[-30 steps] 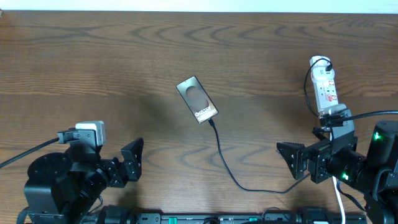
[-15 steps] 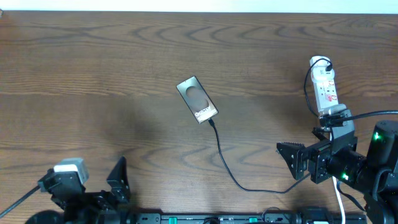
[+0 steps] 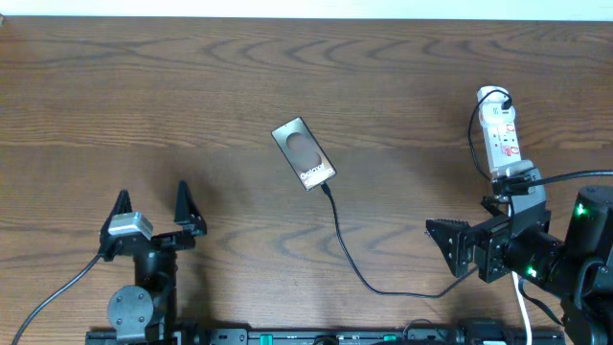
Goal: Plug charger to phone and switch on socket
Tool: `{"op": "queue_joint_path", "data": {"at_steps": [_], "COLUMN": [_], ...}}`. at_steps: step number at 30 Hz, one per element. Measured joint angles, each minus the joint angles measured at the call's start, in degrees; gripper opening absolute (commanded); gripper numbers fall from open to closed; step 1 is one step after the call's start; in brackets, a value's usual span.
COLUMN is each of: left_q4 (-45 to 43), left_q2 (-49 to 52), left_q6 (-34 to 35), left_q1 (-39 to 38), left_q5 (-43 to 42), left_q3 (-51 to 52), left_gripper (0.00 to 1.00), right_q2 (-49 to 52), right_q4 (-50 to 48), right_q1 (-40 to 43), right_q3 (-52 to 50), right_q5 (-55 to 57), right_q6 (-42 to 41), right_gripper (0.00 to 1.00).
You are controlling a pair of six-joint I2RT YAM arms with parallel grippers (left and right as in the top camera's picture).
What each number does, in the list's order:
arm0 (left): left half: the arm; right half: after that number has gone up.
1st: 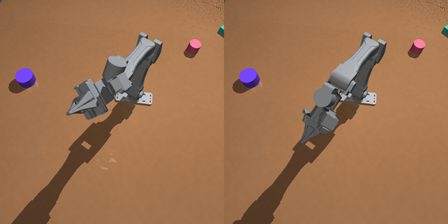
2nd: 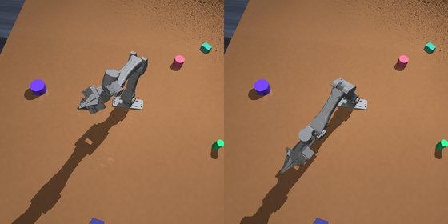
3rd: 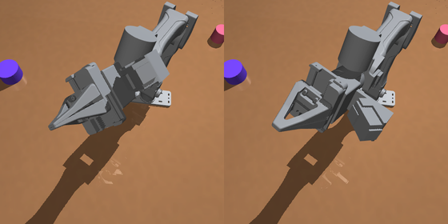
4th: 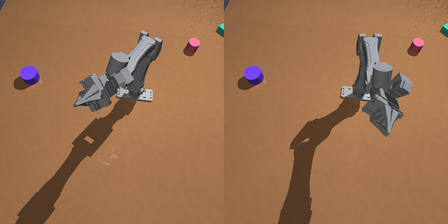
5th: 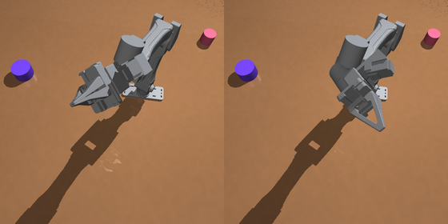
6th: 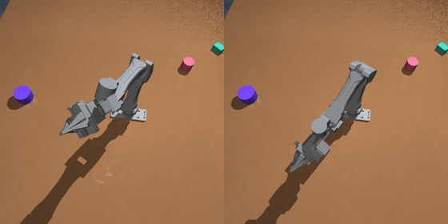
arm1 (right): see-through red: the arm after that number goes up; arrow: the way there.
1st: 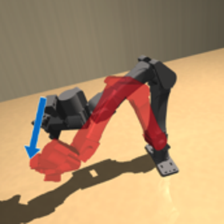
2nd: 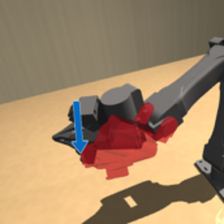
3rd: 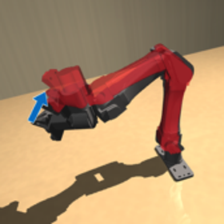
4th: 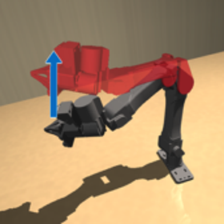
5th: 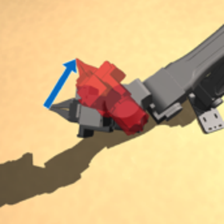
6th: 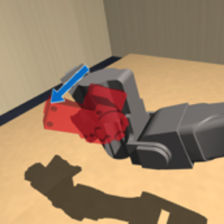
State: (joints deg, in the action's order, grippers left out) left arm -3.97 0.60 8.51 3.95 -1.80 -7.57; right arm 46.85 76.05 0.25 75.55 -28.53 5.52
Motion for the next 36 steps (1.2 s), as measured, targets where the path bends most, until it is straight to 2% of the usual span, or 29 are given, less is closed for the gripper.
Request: {"op": "queue_joint_path", "data": {"at_steps": [4, 6, 11, 33, 36], "left_q4": [-3.6, -0.8, 5.1, 5.3, 5.3], "left_q2": [0.0, 0.0, 0.0, 0.0, 0.0], "left_q6": [0.0, 0.2, 0.2, 0.2, 0.2], "left_q1": [0.0, 0.0, 0.0, 0.0, 0.0], "left_q5": [0.0, 0.0, -0.5, -0.6, -0.6], "left_q3": [4.8, 7.2, 6.9, 6.8, 6.8], "left_gripper": [0.98, 0.98, 0.98, 0.98, 0.98], "right_q2": [0.0, 0.0, 0.0, 0.0, 0.0], "right_q4": [0.0, 0.0, 0.0, 0.0, -1.8], "right_q1": [0.0, 0.0, 0.0, 0.0, 0.0], "right_q3": [0.0, 0.0, 0.0, 0.0, -0.3], "right_q5": [0.0, 0.0, 0.0, 0.0, 1.2], "right_q6": [0.0, 0.0, 0.0, 0.0, 3.0], "right_gripper": [0.99, 0.99, 0.99, 0.99, 0.99]}}
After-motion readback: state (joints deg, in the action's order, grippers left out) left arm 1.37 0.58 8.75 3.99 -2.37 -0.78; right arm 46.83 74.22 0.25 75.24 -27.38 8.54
